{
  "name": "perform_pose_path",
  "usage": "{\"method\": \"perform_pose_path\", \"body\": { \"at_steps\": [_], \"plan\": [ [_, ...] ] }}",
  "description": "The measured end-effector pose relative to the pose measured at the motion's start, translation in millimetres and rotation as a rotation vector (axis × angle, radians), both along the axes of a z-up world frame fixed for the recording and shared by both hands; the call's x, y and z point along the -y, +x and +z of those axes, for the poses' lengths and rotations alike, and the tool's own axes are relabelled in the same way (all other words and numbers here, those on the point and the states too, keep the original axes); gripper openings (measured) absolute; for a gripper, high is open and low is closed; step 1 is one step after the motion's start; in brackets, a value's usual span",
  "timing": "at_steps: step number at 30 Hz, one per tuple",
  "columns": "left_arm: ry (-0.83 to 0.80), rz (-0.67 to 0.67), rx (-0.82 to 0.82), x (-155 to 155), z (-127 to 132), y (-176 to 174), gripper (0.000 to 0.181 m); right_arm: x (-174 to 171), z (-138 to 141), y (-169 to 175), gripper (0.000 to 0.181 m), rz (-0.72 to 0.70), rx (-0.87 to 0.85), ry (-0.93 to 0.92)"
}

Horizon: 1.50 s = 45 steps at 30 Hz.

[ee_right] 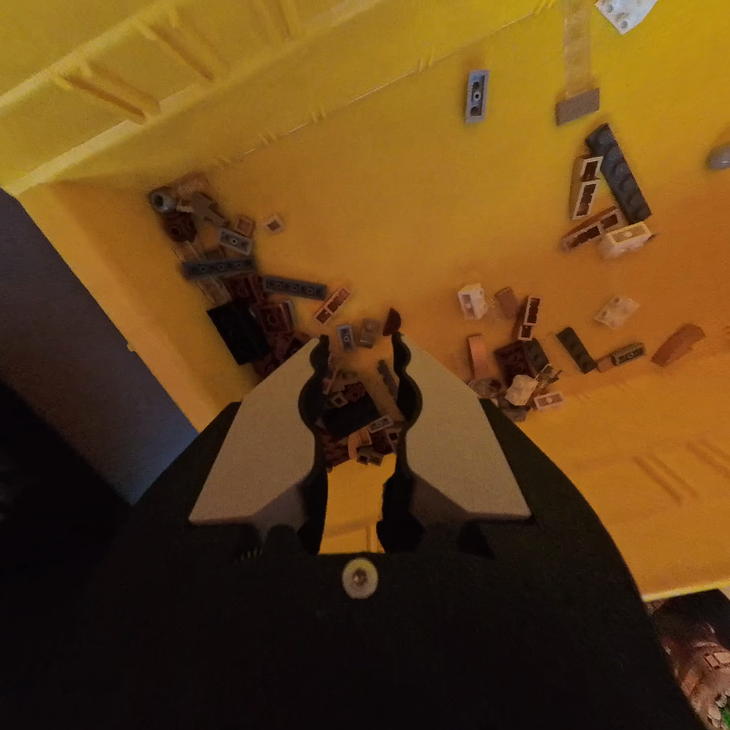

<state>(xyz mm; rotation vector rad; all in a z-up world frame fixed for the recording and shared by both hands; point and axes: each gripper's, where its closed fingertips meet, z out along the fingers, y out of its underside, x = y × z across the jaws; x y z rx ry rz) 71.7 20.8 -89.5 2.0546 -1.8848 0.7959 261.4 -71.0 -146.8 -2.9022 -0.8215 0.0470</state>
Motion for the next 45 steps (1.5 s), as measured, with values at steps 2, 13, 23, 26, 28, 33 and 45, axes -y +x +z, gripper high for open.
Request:
{"method": "perform_pose_path", "body": {
  "at_steps": [2, 13, 23, 26, 28, 33, 45],
  "plan": [
    [0.0, -0.001, -0.001, 0, 0, 0, 0.0, 4, -6, 2, 0.033, 0.009, 0.025, -0.031],
    [0.0, -0.004, -0.002, 1, 0, -1, 0.0, 7, -13, 4, 0.016, 0.042, 0.082, -0.069],
    [0.001, -0.004, -0.003, 1, 0, 0, 0.0, -57, 116, -116, 0.015, 0.246, -0.292, 0.575],
    [0.001, -0.003, -0.003, 1, 0, 0, 0.0, -70, 122, -157, 0.016, 0.279, -0.404, 0.642],
    [0.001, -0.005, -0.004, 2, 0, -1, 0.0, -79, 110, -163, 0.02, 0.254, -0.383, 0.632],
    [0.0, -0.004, -0.002, 1, 0, -1, 0.0, -78, 108, -137, 0.03, 0.237, -0.284, 0.619],
    [0.0, -0.007, -0.008, 2, -1, -1, 0.0, -11, -4, -23, 0.026, 0.066, 0.01, 0.018]
  ]
}}
